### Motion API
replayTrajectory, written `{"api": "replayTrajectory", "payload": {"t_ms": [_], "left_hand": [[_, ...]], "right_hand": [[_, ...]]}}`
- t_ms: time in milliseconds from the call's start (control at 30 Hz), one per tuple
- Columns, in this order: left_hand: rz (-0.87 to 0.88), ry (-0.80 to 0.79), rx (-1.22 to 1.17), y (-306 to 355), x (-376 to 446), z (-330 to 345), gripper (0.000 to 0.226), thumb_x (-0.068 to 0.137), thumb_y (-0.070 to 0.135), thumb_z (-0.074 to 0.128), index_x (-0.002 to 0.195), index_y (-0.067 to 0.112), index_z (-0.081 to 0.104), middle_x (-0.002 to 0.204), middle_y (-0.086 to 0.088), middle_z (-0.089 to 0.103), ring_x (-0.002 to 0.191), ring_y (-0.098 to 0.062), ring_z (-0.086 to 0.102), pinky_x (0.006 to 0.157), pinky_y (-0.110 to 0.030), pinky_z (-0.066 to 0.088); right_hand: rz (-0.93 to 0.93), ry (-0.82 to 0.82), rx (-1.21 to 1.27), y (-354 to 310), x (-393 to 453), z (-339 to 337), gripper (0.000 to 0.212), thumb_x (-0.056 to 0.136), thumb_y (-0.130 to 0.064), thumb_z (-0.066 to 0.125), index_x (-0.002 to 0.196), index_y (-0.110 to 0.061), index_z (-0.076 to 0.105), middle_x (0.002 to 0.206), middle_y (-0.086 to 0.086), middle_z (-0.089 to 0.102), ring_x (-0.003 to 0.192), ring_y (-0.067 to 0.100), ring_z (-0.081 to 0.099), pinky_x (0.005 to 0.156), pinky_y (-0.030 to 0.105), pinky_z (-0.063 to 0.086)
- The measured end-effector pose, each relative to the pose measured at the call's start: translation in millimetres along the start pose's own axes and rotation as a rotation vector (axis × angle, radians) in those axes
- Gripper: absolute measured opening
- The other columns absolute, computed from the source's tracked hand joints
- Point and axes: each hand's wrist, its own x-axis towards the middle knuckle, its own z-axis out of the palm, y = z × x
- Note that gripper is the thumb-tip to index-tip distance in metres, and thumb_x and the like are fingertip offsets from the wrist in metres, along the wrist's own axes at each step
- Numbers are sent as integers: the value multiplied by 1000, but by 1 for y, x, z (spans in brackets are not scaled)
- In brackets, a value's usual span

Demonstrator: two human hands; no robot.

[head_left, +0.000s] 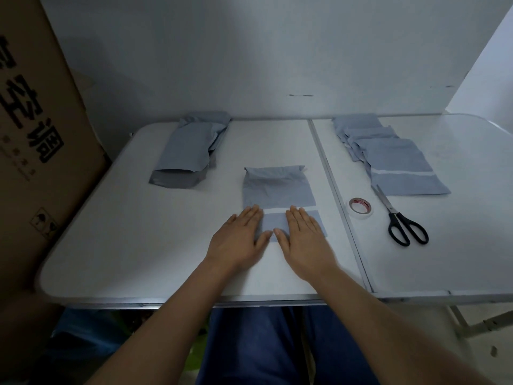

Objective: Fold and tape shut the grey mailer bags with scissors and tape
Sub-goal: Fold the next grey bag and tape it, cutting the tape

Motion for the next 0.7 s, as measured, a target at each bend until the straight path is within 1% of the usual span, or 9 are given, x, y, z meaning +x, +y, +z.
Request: {"api": "replayTrajectory", "payload": {"t_ms": [33,133,233,333,400,467,567,633,700], "left_hand": [[-7,-2,2,-3,-2,-1,68,98,59,19,154,22,13,161,7,11,146,-6,10,117,-27,7],[-38,-4,11,-10,-7,-5,66,98,58,20,154,23,14,161,8,12,146,-6,10,118,-28,6],[-63,-13,24,-15,-12,-9,65,99,57,18,154,23,15,161,8,12,147,-6,9,119,-31,4],[-111,-11,49,-18,-17,-11,65,99,57,16,154,22,17,160,6,14,147,-7,9,120,-33,4],[-159,25,69,-16,-15,-14,63,100,53,14,153,18,21,160,2,19,147,-10,14,120,-34,4],[-114,88,66,-6,-5,-15,57,103,44,17,152,16,22,159,-1,21,146,-12,17,119,-32,5],[91,6,-32,12,10,-9,50,105,35,24,153,20,19,160,4,15,147,-10,12,117,-28,6],[134,-35,-55,15,14,-1,50,105,35,23,153,23,17,161,6,12,147,-8,8,117,-26,5],[131,-8,-68,12,13,4,50,105,36,22,154,24,17,160,8,12,147,-7,6,116,-25,3]], "right_hand": [[3,6,5,0,-1,-1,86,90,-67,2,154,-10,14,161,4,12,149,14,5,120,28,-1],[8,2,8,-1,-1,-2,71,99,-56,15,154,-10,14,161,3,11,149,13,4,120,27,-2],[1,7,10,-2,-1,-3,74,95,-55,11,153,-10,16,161,3,13,149,14,6,120,26,-2],[-9,28,18,0,0,-3,64,102,-49,20,152,-10,20,161,3,15,148,14,9,120,26,-1],[-13,41,17,0,0,-4,59,103,-43,28,152,-10,23,160,4,17,148,16,11,120,27,1],[-20,62,5,0,1,-4,59,102,-43,31,151,-9,26,159,5,21,147,18,14,120,29,4],[-19,54,-31,-1,2,-4,63,100,-46,15,150,-9,27,159,7,21,148,21,12,121,35,8],[-30,67,-63,-3,1,-7,73,94,-46,0,150,-9,28,160,7,19,148,23,10,121,37,8],[-51,105,-99,-4,1,-7,76,92,-45,-3,149,-8,32,158,9,25,147,24,17,120,41,11]]}}
